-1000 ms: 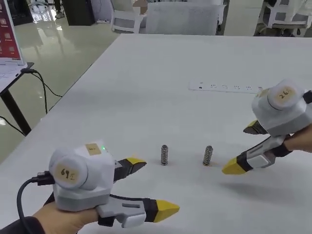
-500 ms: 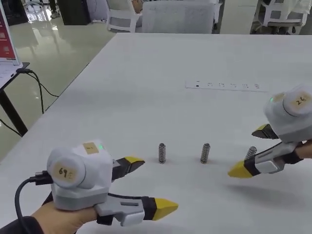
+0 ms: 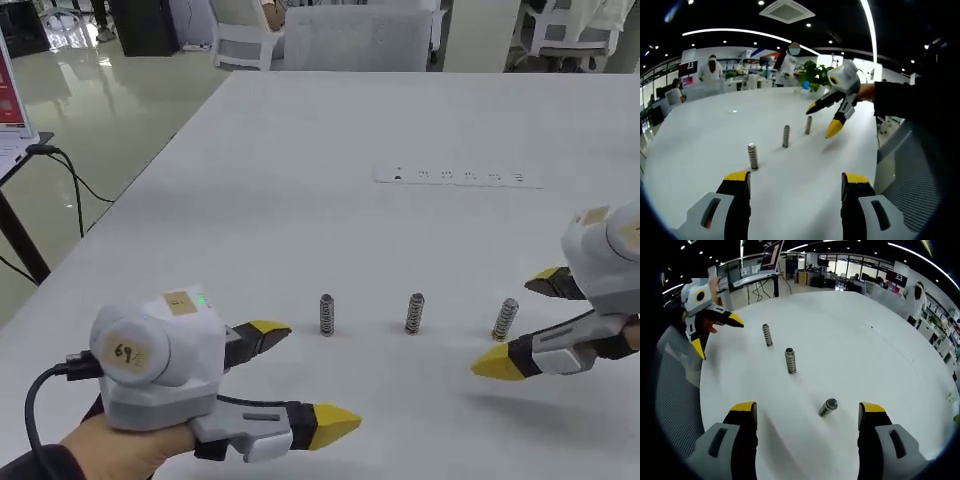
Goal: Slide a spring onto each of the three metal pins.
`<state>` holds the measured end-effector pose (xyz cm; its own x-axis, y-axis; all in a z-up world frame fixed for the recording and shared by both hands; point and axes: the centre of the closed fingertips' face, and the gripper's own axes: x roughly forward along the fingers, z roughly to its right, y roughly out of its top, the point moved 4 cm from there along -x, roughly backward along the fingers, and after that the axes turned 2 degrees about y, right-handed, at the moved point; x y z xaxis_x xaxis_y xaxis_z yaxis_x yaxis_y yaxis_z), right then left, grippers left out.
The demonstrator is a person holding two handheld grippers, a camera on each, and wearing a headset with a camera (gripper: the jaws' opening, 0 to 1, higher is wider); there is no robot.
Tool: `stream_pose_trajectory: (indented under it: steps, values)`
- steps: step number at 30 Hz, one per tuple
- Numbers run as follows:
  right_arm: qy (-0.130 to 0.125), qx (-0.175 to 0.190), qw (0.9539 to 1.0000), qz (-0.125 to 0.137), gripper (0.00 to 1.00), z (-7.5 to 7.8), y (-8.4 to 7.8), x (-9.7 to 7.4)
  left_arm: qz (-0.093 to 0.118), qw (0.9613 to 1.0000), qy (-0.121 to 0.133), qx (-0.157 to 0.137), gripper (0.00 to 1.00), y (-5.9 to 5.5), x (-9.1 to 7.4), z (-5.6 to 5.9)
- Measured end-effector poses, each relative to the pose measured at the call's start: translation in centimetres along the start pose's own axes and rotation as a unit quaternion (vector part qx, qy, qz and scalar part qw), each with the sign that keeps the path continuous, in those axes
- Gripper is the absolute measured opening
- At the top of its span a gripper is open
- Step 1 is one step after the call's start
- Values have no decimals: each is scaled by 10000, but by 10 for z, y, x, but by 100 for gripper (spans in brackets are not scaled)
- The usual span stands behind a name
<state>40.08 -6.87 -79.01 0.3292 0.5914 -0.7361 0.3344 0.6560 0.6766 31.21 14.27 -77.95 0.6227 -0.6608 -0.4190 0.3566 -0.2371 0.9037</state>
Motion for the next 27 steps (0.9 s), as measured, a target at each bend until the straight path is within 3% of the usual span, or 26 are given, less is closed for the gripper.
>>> stream_pose_trajectory:
  steps: [27]
  values:
    - [-9,194,9980,596,83,-30,-4,-22,13,9999,124,-98,76,-1,0,-4]
